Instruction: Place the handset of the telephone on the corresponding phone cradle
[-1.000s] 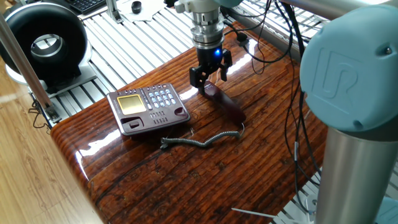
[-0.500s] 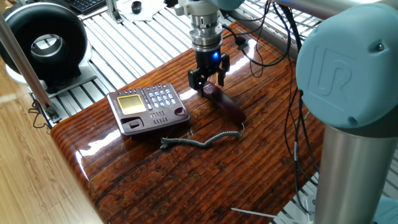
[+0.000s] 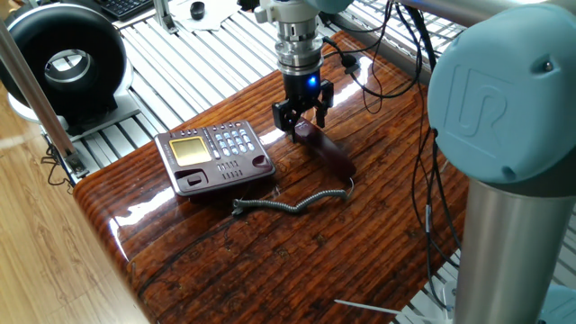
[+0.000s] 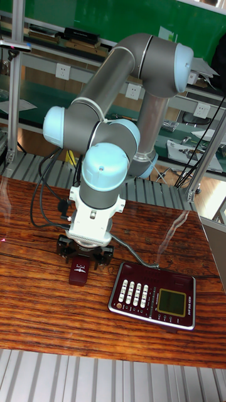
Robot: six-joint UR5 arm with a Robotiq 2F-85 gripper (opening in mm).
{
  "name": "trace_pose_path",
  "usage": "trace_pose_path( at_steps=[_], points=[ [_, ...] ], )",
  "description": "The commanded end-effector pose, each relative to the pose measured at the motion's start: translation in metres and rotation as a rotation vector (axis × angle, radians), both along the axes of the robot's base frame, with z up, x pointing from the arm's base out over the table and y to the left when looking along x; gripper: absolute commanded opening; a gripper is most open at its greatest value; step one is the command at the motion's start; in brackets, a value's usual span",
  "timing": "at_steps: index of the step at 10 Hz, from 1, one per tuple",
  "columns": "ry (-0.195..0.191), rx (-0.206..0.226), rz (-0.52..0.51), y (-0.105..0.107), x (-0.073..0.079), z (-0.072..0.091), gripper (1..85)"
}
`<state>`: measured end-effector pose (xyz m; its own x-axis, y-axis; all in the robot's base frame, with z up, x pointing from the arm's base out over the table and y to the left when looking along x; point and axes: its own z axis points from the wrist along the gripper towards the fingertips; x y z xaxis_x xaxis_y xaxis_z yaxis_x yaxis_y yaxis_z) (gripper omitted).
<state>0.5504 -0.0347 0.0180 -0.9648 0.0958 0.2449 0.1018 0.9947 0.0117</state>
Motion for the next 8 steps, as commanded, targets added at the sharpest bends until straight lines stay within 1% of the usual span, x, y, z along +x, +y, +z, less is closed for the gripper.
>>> trace_pose_path(
  at_steps=[1, 8],
  points=[
    [0.002, 0.006, -0.009, -0.0011, 0.0002, 0.0024, 66.7],
    [-0.018, -0.001, -0.001, -0.0032, 0.0053, 0.0007, 61.3]
  ],
)
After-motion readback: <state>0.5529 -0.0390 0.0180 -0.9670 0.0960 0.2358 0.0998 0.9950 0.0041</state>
